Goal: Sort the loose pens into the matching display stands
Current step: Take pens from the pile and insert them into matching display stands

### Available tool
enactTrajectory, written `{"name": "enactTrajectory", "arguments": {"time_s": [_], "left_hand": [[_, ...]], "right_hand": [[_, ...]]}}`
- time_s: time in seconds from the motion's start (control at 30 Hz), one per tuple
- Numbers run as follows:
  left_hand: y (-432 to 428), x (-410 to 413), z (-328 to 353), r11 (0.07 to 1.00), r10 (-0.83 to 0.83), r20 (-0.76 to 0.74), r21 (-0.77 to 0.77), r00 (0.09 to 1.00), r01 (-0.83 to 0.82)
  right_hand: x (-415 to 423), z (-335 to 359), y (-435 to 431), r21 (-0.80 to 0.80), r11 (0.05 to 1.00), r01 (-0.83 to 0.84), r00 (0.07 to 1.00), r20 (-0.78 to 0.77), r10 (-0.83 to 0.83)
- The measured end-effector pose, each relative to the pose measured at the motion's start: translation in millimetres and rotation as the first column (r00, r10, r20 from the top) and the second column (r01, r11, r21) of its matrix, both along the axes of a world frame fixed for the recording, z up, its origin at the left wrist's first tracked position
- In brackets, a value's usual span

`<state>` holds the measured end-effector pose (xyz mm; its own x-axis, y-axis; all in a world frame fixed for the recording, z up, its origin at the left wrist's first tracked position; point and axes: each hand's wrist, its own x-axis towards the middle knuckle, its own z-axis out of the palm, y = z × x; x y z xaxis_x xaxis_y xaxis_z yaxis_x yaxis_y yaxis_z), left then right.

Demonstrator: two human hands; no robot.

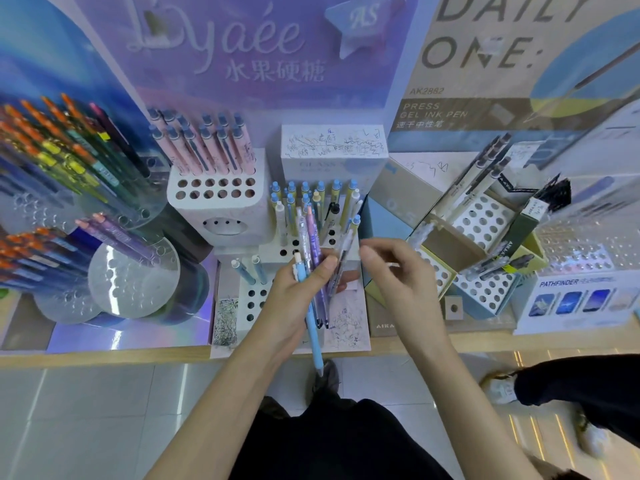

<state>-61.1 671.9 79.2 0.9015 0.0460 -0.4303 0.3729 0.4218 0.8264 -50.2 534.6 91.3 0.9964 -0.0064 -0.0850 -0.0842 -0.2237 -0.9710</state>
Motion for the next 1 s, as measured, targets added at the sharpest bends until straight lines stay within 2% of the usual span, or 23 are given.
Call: {"name": "enactTrajectory", "arguments": {"time_s": [0.07,0.13,0.2,0.3,0.43,0.53,0.8,1.0], "left_hand": [[-2,-2,0,1.0,-0.018,0.005,0.015,1.0,0.018],[-3,-3,-1,1.0,-0.023,-0.001,0.007,1.0,0.023],[-3,-3,-3,0.999,-0.027,-0.005,0.024,1.0,0.027],[0,-3,-8,0.99,-0.054,0.014,0.128,0.998,0.051],[0,-5,-6,0.992,-0.088,0.019,0.09,0.996,0.086],[-4,-6,-4,0.986,-0.113,0.028,0.126,0.993,0.109],[-2,-4,0,0.99,-0.084,0.003,0.118,0.996,0.083],[-2,-7,2,0.999,-0.041,-0.075,-0.009,0.996,0.04]], "right_hand": [[2,4,9,-0.021,0.998,-0.066,0.998,0.004,0.066],[1,1,13,-0.057,0.997,-0.052,0.997,0.045,0.055],[-3,-2,8,-0.027,0.999,-0.016,0.997,0.068,0.018],[-10,-1,-9,-0.038,0.995,0.094,0.986,0.14,-0.088],[-11,-7,-40,-0.145,0.941,0.305,0.934,0.238,-0.266],[-8,-16,-52,-0.18,0.902,0.393,0.901,0.271,-0.338],[-3,-38,-50,-0.298,0.882,0.364,0.904,0.34,-0.259],[-5,-53,-43,-0.458,0.849,0.264,0.932,0.347,-0.103]]}}
